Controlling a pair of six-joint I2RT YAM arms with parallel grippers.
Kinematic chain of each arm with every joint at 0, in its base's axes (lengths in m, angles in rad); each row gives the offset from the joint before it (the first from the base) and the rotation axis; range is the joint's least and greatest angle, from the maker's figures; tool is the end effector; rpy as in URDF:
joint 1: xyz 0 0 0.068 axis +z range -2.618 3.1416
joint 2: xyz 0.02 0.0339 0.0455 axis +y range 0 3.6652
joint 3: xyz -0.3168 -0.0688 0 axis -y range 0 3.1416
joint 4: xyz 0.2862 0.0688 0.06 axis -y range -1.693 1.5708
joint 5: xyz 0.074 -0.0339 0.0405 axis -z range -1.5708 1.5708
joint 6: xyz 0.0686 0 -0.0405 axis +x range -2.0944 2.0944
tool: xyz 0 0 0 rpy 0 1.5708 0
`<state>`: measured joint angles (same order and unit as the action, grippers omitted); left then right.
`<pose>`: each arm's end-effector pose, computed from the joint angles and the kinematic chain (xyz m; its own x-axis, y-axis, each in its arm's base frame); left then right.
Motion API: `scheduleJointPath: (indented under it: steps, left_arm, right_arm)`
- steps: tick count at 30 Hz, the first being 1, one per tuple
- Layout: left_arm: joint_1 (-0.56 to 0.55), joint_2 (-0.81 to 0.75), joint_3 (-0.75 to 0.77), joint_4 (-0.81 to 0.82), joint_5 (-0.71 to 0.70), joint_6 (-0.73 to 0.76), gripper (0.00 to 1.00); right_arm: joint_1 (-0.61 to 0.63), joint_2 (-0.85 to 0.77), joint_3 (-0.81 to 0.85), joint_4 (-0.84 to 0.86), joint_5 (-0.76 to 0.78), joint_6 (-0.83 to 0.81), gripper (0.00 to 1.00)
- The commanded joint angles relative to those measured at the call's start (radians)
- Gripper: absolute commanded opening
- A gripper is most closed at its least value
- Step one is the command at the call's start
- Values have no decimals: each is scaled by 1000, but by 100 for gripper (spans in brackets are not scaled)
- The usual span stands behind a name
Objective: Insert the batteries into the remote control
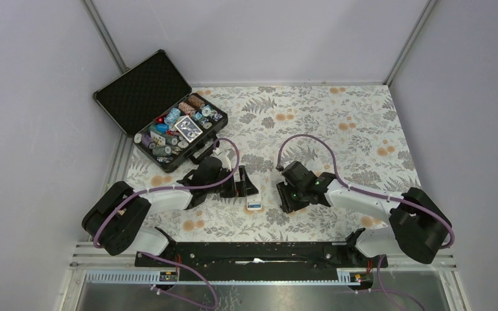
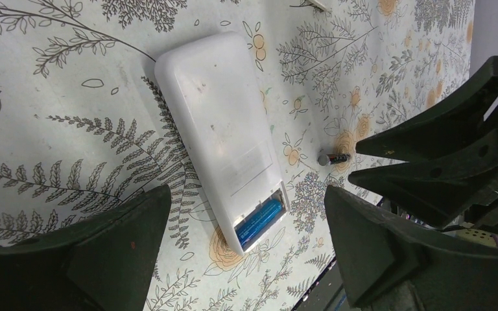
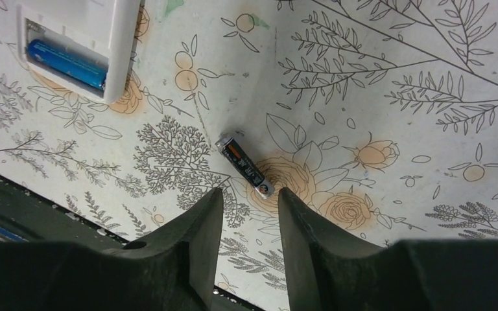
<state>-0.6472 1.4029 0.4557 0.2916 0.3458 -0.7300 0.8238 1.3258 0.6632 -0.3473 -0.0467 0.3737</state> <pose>0.2195 -0.1950 0.1441 -0.8836 -0.1186 -0.4529 0.2581 0.6837 -0.6826 0.1889 0.2087 0.1714 -0.8094 -0.3373 -0.4808 -0.4880 0.8417 0.2310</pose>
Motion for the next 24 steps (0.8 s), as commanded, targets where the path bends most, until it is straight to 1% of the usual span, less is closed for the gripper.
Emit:
scheduleJointPath:
  steps: [1,5,9,13,24]
  left_arm:
    - [-5,-5,-1,-22,24,19,99]
    - [-3,-12,-3,-25,23,20,99]
    - [-3,-15,-3,-28,22,21,99]
    - [-3,-10,0,-28,27,21,99]
    - [-3,-14,-3,-32,25,21,99]
  right_arm:
    - [11,52,54,18,-8,-44,44]
    - [34,98,63,19,-1,-48,43]
    - [71,124,65,14,38,-40,42]
    - [99,141,76,-17,93,-29,39]
    - [160,165,91,-61,164,5,32]
